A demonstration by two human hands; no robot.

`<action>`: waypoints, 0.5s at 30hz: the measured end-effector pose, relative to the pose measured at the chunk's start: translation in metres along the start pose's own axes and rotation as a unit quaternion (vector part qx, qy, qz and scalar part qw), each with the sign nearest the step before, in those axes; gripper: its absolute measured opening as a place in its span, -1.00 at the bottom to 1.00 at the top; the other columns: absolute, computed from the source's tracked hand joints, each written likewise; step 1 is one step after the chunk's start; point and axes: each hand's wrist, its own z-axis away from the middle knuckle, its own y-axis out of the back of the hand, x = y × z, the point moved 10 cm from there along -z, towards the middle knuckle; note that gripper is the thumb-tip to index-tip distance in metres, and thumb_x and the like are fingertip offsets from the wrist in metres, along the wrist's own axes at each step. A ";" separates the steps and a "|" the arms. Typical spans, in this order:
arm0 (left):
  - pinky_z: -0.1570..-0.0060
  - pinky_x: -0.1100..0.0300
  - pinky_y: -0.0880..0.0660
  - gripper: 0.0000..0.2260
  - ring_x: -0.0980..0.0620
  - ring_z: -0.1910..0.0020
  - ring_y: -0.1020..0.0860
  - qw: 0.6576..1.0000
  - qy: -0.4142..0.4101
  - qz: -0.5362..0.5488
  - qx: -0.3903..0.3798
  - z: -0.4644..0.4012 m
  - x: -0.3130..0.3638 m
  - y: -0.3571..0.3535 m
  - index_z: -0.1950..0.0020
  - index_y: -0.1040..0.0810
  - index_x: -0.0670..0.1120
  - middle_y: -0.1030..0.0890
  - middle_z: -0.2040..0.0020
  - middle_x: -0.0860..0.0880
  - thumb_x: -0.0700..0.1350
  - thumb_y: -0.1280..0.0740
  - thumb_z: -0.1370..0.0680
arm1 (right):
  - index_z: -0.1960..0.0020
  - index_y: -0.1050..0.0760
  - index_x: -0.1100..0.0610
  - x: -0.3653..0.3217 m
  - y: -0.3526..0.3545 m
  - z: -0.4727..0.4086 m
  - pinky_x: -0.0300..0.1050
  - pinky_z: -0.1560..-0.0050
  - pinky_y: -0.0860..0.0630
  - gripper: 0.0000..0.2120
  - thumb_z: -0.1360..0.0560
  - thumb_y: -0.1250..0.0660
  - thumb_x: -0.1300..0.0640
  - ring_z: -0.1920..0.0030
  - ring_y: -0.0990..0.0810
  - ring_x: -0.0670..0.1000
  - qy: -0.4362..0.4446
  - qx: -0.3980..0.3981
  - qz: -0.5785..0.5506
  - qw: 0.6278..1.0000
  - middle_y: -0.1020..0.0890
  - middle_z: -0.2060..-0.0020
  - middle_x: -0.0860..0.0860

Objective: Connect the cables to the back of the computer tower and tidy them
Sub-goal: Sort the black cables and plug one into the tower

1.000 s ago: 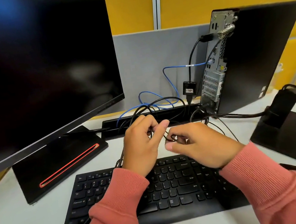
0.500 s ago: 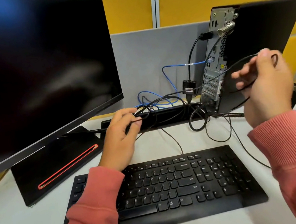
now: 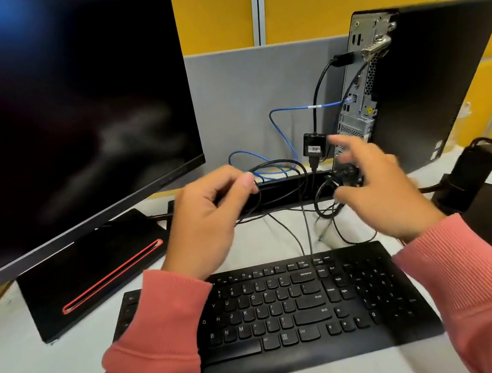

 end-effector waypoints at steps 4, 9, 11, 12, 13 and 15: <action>0.18 0.00 -0.49 -0.78 0.00 0.27 -0.54 0.997 -0.012 -0.054 -0.052 0.004 0.004 -0.021 0.17 -0.65 -0.02 -0.59 0.32 -0.02 0.00 -0.35 -0.63 | -0.39 -0.45 -0.05 -0.059 -0.047 0.025 -0.06 -0.14 -0.53 -0.42 -0.36 -0.35 0.10 -0.08 -0.64 -0.02 0.092 -0.159 -0.250 0.951 -0.69 -0.02 -0.04; 0.29 0.11 -0.35 -0.78 0.03 0.37 -0.41 0.997 0.004 -0.009 -0.081 0.001 0.008 -0.019 0.20 -0.63 -0.03 -0.50 0.38 -0.11 0.04 -0.36 -0.58 | 0.16 -0.67 0.12 -0.050 -0.008 0.011 -0.08 0.39 -0.12 -0.76 -0.52 -0.30 0.03 0.46 -0.21 0.00 0.115 -0.100 -0.261 0.953 -0.31 0.53 -0.07; 0.25 0.06 -0.38 -0.78 -0.12 0.31 -0.44 0.996 0.007 0.022 -0.089 0.000 0.005 -0.020 0.19 -0.62 -0.04 -0.54 0.28 -0.22 0.02 -0.35 -0.60 | 0.21 -0.66 0.11 -0.035 0.027 0.000 -0.14 0.38 -0.09 -0.75 -0.58 -0.31 0.10 0.46 -0.18 -0.03 0.093 -0.023 -0.289 0.952 -0.28 0.53 -0.07; 0.23 0.06 -0.40 -0.78 -0.13 0.28 -0.46 0.994 0.013 0.035 -0.098 0.000 0.002 -0.024 0.18 -0.62 -0.04 -0.56 0.24 -0.25 0.00 -0.34 -0.62 | 0.22 -0.65 0.11 -0.028 0.041 -0.004 -0.17 0.39 -0.12 -0.73 -0.61 -0.29 0.10 0.45 -0.19 -0.04 0.082 0.020 -0.282 0.956 -0.29 0.51 -0.07; 0.21 0.07 -0.40 -0.79 -0.09 0.27 -0.46 0.993 0.023 0.046 -0.109 -0.001 -0.003 -0.028 0.17 -0.61 -0.04 -0.55 0.22 -0.25 -0.02 -0.33 -0.63 | 0.21 -0.64 0.11 -0.023 0.052 -0.006 -0.19 0.39 -0.16 -0.71 -0.63 -0.27 0.09 0.45 -0.22 -0.05 0.071 0.065 -0.279 0.955 -0.32 0.51 -0.09; 0.19 0.12 -0.38 -0.78 0.03 0.28 -0.42 0.989 0.047 0.053 -0.132 -0.004 -0.014 -0.042 0.18 -0.58 -0.06 -0.50 0.27 -0.18 -0.06 -0.32 -0.65 | 0.20 -0.63 0.08 -0.010 0.071 -0.010 -0.23 0.38 -0.26 -0.70 -0.64 -0.25 0.07 0.44 -0.32 -0.13 0.039 0.156 -0.298 0.941 -0.40 0.51 -0.20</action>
